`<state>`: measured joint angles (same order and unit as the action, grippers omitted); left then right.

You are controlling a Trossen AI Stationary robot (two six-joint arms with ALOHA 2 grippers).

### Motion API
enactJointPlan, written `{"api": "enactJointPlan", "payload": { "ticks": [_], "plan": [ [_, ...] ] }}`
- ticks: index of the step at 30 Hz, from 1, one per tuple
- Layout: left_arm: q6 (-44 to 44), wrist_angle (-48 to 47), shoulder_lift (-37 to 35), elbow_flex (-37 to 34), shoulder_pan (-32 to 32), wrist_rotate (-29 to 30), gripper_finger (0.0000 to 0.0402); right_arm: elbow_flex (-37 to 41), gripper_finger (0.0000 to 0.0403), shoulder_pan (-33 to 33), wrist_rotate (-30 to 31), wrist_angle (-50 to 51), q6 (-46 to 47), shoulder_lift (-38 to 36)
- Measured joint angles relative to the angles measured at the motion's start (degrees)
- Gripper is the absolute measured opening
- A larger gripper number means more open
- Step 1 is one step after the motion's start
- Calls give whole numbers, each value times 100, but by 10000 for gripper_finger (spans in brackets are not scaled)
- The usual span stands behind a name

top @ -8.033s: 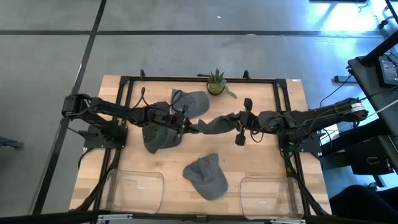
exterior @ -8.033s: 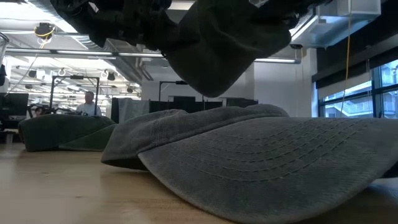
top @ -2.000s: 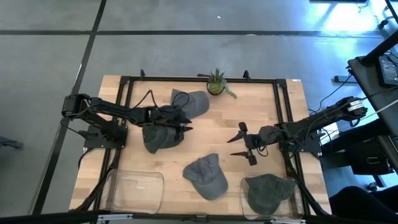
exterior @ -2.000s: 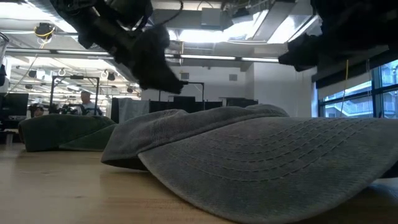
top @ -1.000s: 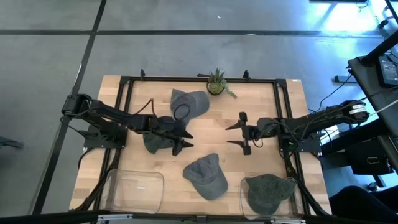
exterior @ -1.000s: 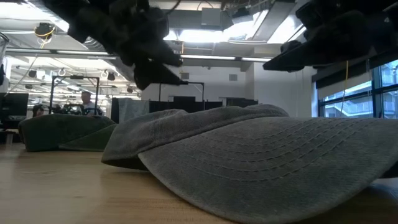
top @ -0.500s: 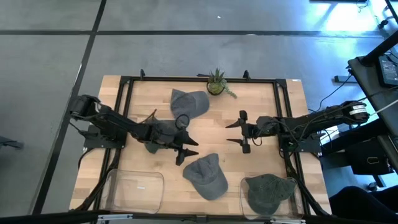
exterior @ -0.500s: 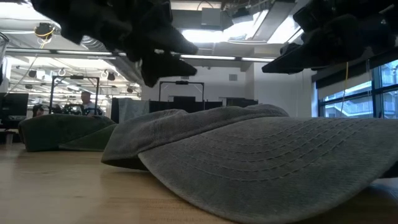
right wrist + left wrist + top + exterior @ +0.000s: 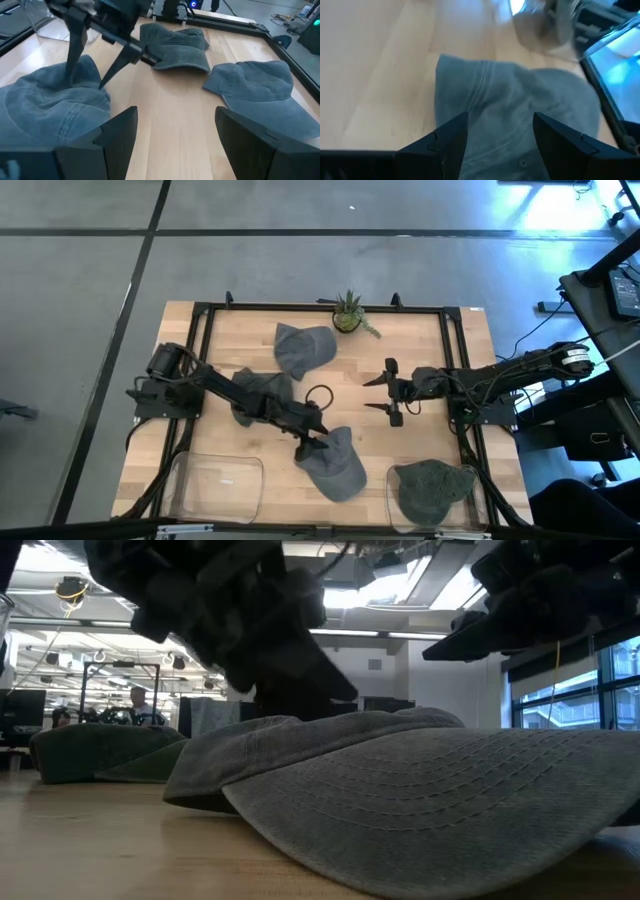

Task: Pick & Place hat
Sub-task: Put the bottom grey cap into the left transparent bin

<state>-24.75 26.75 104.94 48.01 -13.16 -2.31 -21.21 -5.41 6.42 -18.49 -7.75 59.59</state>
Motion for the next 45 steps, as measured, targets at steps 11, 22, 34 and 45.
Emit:
{"api": "enactJointPlan", "payload": {
  "ticks": [11,22,34,45],
  "plan": [
    [155,-277,606,167,-208,298,216,0,265,-2,0,84,-22,2],
    [1313,-623,751,166,-406,1141,187,0,265,-2,0,97,-50,2],
    [2325,-1070,260,111,-430,549,14,0,265,-2,0,123,-155,2],
    [3152,-2428,-1782,131,-453,484,9,0,265,-2,2,127,-175,2]
  ]
}}
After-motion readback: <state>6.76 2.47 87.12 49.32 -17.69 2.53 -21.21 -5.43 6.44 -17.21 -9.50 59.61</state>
